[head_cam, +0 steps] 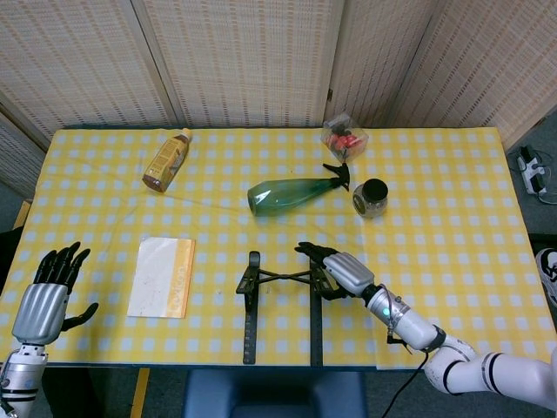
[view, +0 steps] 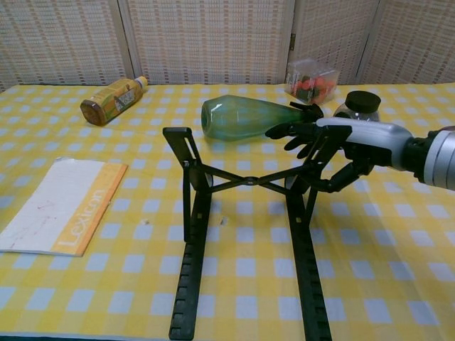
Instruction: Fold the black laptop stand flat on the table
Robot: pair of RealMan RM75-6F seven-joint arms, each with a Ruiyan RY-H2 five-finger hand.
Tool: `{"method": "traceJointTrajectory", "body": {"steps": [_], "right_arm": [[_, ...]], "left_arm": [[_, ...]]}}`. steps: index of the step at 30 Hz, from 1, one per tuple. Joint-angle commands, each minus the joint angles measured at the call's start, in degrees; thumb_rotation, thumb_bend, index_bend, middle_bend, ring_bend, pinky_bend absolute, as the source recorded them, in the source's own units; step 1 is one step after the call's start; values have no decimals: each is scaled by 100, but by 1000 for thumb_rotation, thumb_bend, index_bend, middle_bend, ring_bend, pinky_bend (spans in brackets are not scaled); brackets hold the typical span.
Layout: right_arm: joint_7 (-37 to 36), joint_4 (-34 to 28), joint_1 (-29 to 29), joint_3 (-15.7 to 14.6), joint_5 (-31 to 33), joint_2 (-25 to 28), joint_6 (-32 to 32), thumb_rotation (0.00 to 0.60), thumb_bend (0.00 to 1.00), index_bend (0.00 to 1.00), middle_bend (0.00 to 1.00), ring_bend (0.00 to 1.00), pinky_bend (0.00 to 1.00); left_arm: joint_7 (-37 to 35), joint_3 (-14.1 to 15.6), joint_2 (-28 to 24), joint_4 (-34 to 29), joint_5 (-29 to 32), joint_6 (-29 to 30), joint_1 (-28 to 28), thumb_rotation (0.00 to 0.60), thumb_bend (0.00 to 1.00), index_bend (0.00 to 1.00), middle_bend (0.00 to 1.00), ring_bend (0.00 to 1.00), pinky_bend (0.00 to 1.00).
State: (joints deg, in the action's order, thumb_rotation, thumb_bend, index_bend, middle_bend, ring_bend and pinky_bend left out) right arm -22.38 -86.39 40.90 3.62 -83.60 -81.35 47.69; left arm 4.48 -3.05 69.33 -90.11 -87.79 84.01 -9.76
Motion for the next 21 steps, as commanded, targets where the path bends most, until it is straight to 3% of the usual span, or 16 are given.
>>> {"method": "traceJointTrajectory", "body": {"steps": [1, 4, 8, 21], "right_arm": [[-126, -58, 10, 48, 90, -10, -45, 600, 524, 0, 39, 97, 134], [-526, -157, 89, 146, 204, 8, -225, 600, 513, 0, 38, 97, 139], [-957, -166, 194, 292, 288, 13, -380, 600, 424, 0, 33, 97, 140], [-1419, 352, 508, 846, 1388, -230, -1053, 600, 424, 0, 9, 64, 105]], "left_arm": [[12, -3, 0, -20, -21, 2, -13, 600, 254, 0, 36, 3, 0], [29, -9, -18, -49, -44, 10, -24, 600, 254, 0, 36, 3, 0], [33, -16, -51, -78, -49, 41, -17, 600, 253, 0, 36, 3, 0], [5, 9, -67, -55, -23, 26, 2, 600, 253, 0, 36, 3, 0]]}}
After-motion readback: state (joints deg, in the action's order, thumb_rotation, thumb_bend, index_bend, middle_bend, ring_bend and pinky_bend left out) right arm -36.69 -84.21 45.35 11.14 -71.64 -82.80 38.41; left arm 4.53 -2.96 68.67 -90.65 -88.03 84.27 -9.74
